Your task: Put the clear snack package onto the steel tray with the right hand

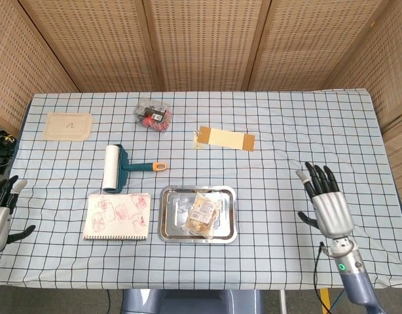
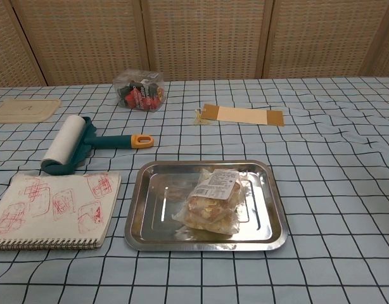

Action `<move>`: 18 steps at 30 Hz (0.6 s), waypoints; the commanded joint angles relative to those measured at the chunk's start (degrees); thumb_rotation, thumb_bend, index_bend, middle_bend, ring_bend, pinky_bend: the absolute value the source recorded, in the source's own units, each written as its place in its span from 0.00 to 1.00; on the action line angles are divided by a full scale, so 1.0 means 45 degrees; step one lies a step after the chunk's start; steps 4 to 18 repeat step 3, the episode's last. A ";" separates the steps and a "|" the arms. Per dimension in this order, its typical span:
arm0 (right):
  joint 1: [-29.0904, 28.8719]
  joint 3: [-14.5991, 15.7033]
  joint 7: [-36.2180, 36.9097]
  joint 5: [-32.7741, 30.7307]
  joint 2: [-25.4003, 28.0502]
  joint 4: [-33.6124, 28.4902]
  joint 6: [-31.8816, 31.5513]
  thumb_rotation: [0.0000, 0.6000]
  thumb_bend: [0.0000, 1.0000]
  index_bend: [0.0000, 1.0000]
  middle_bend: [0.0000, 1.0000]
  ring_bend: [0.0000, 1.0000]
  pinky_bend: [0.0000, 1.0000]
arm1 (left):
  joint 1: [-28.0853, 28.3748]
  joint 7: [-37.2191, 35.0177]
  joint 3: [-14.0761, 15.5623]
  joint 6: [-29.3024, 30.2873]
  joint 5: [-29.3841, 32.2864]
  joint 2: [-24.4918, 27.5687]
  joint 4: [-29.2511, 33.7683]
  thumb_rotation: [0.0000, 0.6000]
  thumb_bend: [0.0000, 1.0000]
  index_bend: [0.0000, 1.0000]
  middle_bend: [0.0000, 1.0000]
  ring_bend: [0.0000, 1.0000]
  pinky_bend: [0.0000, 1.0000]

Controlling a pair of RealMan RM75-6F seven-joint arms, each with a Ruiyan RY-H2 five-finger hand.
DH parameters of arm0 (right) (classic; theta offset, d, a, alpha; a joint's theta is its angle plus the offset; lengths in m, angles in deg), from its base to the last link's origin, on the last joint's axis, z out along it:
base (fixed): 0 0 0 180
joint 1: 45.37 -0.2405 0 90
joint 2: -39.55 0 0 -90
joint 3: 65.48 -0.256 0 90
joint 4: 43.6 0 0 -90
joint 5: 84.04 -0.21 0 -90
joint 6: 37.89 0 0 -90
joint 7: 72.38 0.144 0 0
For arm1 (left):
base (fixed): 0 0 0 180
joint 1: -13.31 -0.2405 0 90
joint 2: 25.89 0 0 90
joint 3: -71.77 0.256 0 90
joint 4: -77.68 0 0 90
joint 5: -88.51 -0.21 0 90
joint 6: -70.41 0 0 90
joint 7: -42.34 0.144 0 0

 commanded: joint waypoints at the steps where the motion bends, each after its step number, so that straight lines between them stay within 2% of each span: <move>1: 0.1004 0.0643 0.1036 0.0769 0.0216 0.0970 -0.0953 1.00 0.13 0.13 0.00 0.00 0.00 | -0.0019 -0.0003 -0.0009 0.0055 -0.0018 -0.0028 -0.0034 1.00 0.02 0.00 0.00 0.00 0.00; 18: 0.1225 0.0703 0.1273 0.0951 0.0208 0.1190 -0.1180 1.00 0.13 0.13 0.00 0.00 0.00 | -0.0027 -0.0003 -0.0010 0.0068 -0.0014 -0.0033 -0.0032 1.00 0.02 0.00 0.00 0.00 0.00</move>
